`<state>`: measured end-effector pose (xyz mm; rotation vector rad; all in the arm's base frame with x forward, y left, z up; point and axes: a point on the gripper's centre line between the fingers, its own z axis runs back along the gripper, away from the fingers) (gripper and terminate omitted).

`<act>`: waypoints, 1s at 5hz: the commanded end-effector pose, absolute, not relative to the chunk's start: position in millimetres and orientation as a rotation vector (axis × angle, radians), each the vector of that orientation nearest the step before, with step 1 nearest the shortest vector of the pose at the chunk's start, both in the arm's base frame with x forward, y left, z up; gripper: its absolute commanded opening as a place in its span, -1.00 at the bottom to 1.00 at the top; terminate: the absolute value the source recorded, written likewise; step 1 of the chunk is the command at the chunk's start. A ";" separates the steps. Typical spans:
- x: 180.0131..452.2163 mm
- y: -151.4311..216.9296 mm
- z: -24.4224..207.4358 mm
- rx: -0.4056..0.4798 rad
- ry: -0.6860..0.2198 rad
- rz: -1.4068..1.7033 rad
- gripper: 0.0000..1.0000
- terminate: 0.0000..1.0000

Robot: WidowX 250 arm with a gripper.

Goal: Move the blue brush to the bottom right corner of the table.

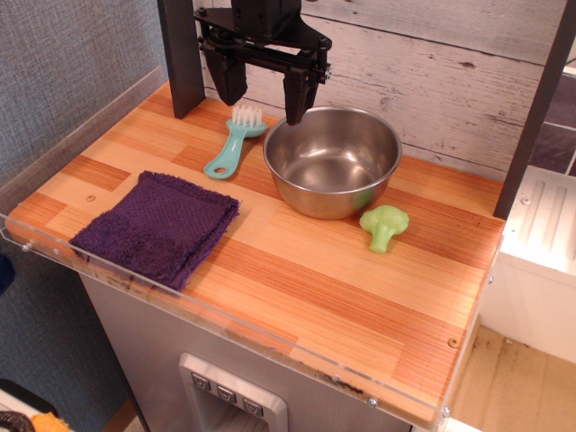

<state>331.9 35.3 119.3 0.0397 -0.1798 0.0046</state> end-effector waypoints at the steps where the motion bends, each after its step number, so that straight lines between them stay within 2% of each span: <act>1: 331.9 35.3 119.3 0.040 -0.180 0.005 1.00 -1.00; 2: 335.2 73.0 115.6 0.081 -0.166 0.110 1.00 -1.00; 3: 343.5 92.6 105.6 0.120 -0.144 0.146 1.00 -1.00; 4: 357.4 103.7 93.4 0.165 -0.130 0.148 1.00 -1.00; 5: 372.8 104.4 75.8 0.159 -0.107 0.142 1.00 -1.00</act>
